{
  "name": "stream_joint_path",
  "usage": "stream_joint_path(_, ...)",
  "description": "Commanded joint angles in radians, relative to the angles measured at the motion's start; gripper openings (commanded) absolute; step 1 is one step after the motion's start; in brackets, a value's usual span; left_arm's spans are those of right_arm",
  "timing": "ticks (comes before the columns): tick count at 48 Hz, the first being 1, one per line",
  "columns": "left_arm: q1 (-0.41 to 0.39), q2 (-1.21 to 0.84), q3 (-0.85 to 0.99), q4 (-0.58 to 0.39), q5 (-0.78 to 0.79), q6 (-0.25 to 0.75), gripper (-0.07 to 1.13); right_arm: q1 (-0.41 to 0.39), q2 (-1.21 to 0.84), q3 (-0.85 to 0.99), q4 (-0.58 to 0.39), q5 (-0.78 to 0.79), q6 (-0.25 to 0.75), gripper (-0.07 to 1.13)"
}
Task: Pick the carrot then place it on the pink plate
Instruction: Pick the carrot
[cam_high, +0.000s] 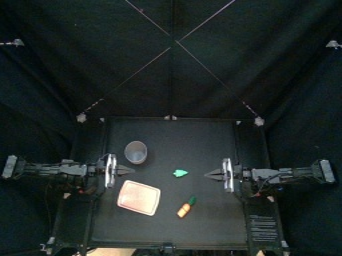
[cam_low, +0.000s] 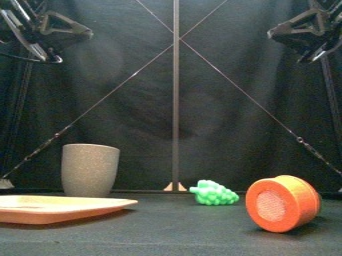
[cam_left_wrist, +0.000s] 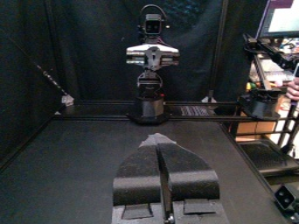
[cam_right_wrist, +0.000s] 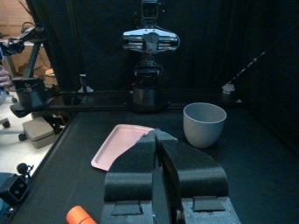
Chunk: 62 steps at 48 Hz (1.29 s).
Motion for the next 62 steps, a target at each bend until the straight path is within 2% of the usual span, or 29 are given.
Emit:
stream_joint_path(1,0.034,-0.006,-0.028,0.0,-0.003,0.005,0.01,0.005,0.031,-0.003,0.008,-0.002,0.006,0.02)
stream_joint_path(5,0.044,-0.012,-0.029,0.002,-0.003,0.005,-0.05,0.006,0.061,-0.008,0.02,0.002,0.031,0.02)
stream_joint_path(8,0.049,-0.018,-0.029,0.003,-0.003,0.006,-0.05,0.026,0.094,-0.02,0.029,0.0,0.063,0.03)
stream_joint_path(16,0.051,-0.025,-0.029,0.006,-0.003,0.005,-0.03,0.17,0.218,-0.086,0.006,0.009,0.135,0.03)
stream_joint_path(24,0.051,-0.025,-0.023,0.005,0.005,0.005,-0.03,0.331,0.377,-0.169,0.003,0.017,0.143,0.04)
stream_joint_path(29,0.051,-0.025,-0.023,0.008,0.008,0.006,-0.03,0.388,0.488,-0.218,0.006,0.018,0.143,0.04)
stream_joint_path(33,0.052,-0.025,-0.023,0.008,0.008,0.006,-0.03,0.393,0.58,-0.249,0.02,0.018,0.147,0.08)
stream_joint_path(36,0.054,-0.025,-0.023,0.008,0.008,0.005,-0.03,0.393,0.634,-0.264,0.046,0.02,0.144,0.15)
stream_joint_path(40,0.054,-0.025,-0.023,0.008,0.008,0.006,-0.03,0.388,0.699,-0.281,0.077,0.02,0.144,0.3)
stream_joint_path(54,0.054,-0.026,-0.02,0.008,0.009,0.006,-0.03,0.367,0.845,-0.325,0.129,0.018,0.147,1.02)
stream_joint_path(57,0.054,-0.025,-0.02,0.009,0.009,0.006,-0.03,0.367,0.859,-0.327,0.147,0.021,0.144,1.08)
stream_joint_path(62,0.054,-0.026,-0.02,0.009,0.008,0.006,-0.03,0.367,0.874,-0.324,0.17,0.044,0.144,1.04)
